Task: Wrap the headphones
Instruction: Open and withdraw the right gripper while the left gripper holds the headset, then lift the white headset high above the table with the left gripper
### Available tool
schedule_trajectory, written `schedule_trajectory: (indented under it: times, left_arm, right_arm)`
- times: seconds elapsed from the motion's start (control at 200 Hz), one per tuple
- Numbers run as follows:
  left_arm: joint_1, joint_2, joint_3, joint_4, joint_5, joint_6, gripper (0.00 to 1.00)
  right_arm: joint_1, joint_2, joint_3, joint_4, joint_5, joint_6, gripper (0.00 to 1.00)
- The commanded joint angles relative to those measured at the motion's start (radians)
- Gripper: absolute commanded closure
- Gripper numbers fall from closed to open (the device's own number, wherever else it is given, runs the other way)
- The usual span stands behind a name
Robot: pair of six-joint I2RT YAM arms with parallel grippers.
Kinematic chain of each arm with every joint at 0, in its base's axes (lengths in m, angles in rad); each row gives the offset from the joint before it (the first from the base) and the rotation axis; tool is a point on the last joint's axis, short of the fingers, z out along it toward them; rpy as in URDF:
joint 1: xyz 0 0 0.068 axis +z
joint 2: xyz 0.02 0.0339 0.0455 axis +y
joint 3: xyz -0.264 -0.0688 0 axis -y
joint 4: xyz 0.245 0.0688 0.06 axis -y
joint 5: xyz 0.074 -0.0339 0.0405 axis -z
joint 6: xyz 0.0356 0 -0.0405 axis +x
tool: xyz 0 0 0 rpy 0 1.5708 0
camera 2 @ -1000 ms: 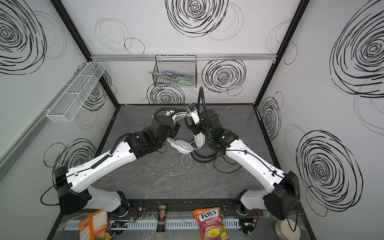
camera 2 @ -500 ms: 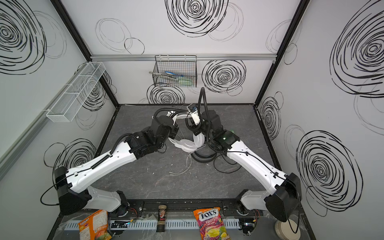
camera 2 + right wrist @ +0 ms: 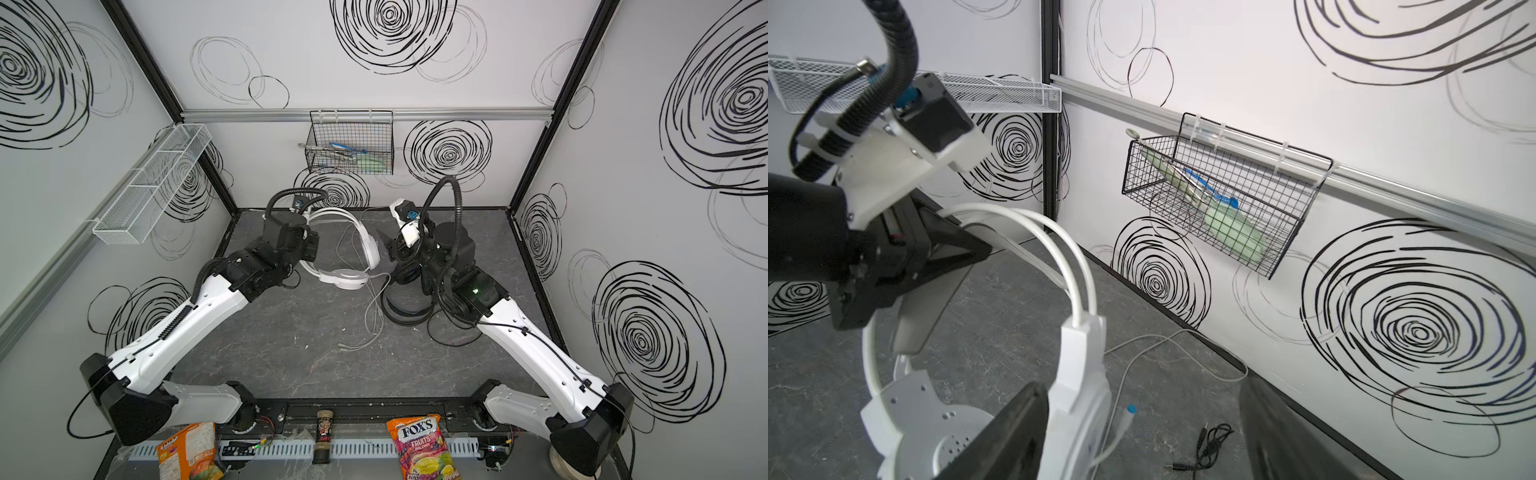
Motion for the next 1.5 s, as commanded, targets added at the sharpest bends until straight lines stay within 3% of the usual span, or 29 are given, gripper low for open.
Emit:
schedule_trajectory:
  times: [0.0, 0.09, 0.27, 0.435, 0.806, 1.496]
  left_arm:
    - [0.088, -0.059, 0.056, -0.004, 0.076, -0.102, 1.00]
    - [0.138, -0.063, 0.122, -0.087, 0.084, -0.134, 1.00]
    - [0.210, -0.074, 0.239, -0.204, 0.156, -0.197, 1.00]
    - [0.261, -0.100, 0.217, -0.186, 0.233, -0.241, 1.00]
    - [0.316, -0.160, 0.150, -0.106, 0.397, -0.352, 1.00]
    - [0.323, -0.195, 0.179, -0.041, 0.569, -0.471, 1.00]
  right_arm:
    - [-0.095, -0.052, -0.034, 0.012, -0.104, 0.061, 0.24]
    - [-0.160, -0.097, -0.077, -0.040, -0.145, 0.125, 0.24]
    - [-0.139, -0.150, -0.158, -0.046, -0.290, 0.148, 0.20]
    - [-0.134, -0.128, -0.203, -0.054, -0.389, 0.169, 0.15]
    - [-0.089, -0.012, -0.287, 0.100, -0.473, 0.291, 0.09]
    - [-0.063, 0.128, -0.295, 0.258, -0.496, 0.341, 0.05]
